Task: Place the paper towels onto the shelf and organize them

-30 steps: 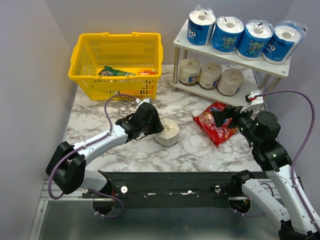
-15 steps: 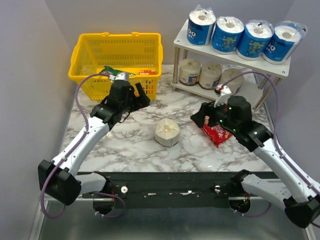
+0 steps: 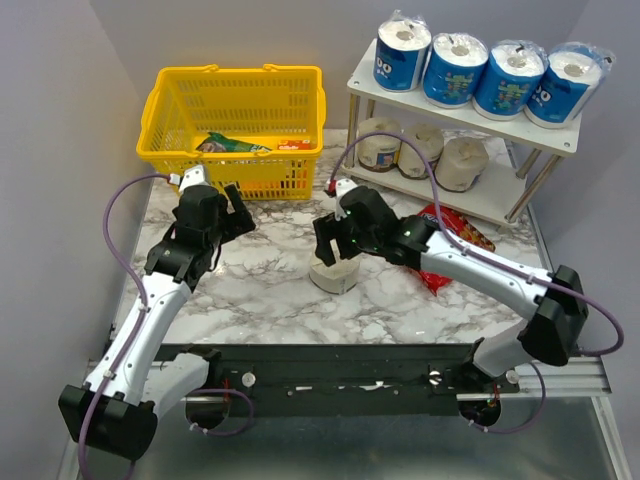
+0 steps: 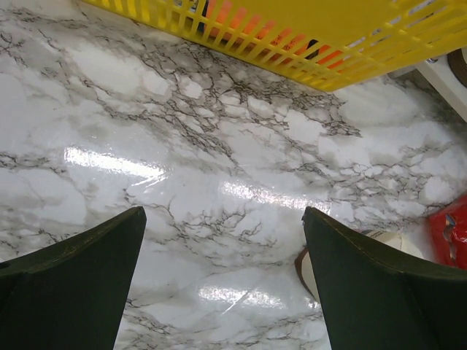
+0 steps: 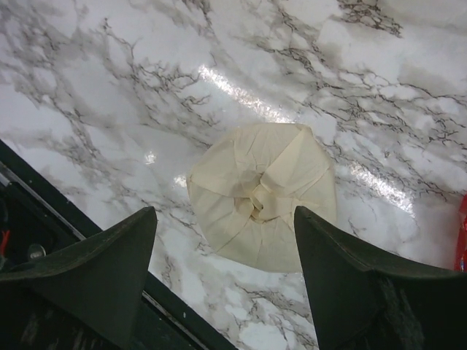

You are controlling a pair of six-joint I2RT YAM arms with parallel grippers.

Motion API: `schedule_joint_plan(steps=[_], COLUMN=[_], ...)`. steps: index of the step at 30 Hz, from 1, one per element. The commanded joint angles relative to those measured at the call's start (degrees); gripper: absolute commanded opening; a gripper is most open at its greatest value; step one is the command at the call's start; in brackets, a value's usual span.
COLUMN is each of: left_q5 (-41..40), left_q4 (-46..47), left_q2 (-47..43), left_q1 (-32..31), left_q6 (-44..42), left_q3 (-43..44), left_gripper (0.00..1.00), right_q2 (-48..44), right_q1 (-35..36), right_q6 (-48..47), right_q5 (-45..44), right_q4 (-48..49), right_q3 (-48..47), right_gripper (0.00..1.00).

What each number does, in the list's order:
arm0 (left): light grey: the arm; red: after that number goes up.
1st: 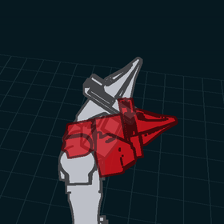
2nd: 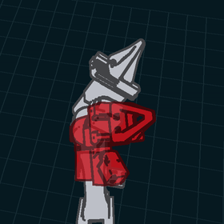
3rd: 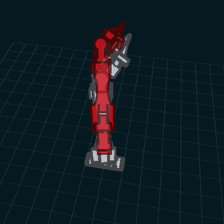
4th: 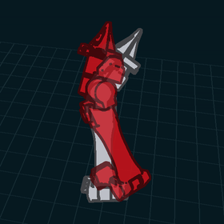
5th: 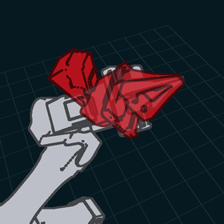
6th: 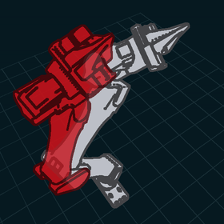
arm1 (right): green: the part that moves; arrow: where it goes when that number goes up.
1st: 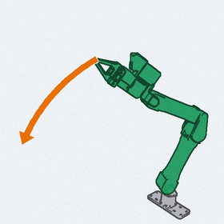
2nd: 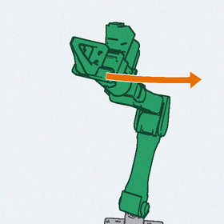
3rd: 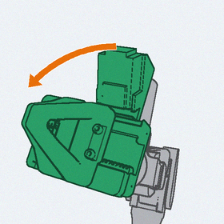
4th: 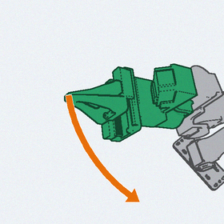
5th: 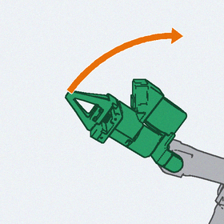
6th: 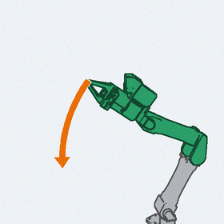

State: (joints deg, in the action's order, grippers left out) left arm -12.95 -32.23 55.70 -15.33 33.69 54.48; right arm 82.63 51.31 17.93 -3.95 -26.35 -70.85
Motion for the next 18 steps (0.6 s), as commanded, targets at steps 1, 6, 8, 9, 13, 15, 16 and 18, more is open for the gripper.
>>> schedule_joint_plan(steps=[1, 6, 8, 9, 13, 15, 16, 18], left_q5=[0.47, 3.72, 3.99, 4.25, 5.48, 5.92, 6.09, 6.18], left_q4=[2.09, 2.78, 2.87, 2.87, 2.87, 2.87, 2.87, 2.87], left_q2=[-2.26, -3.67, -3.85, -3.85, -3.50, -3.15, -3.14, -3.32], left_q1=[0.83, 2.50, 2.59, 2.59, 2.59, 2.59, 2.68, 2.76], left_q6=[-2.05, -1.53, -1.44, -1.52, -1.70, -1.70, -1.70, -1.70], left_q3=[-0.08, -0.60, -0.86, -0.87, -0.87, -0.78, -0.69, -0.78], left_gripper=[0.99, 0.99, 0.99, 0.99, 0.99, 0.99, 0.99, 0.99], right_q2=[5.87, 11.14, 13.43, 14.22, 19.49, 22.04, 22.48, 22.93], right_q1=[2.39, 3.88, 4.41, 4.67, 5.55, 5.73, 5.64, 5.91], right_q6=[-2.63, 0.43, 2.19, 2.72, 4.56, 5.27, 5.36, 5.01], right_q5=[-4.14, -5.90, -6.60, -7.04, -11.60, -13.45, -13.54, -12.15], right_q4=[-2.83, -6.34, -7.75, -8.45, -17.39, -19.61, -20.40, -19.45], right_q3=[-5.60, -9.83, -11.06, -11.50, -16.59, -18.52, -18.71, -18.36], right_gripper=[0.85, 0.85, 0.85, 0.85, 0.85, 0.84, 0.84, 0.82])
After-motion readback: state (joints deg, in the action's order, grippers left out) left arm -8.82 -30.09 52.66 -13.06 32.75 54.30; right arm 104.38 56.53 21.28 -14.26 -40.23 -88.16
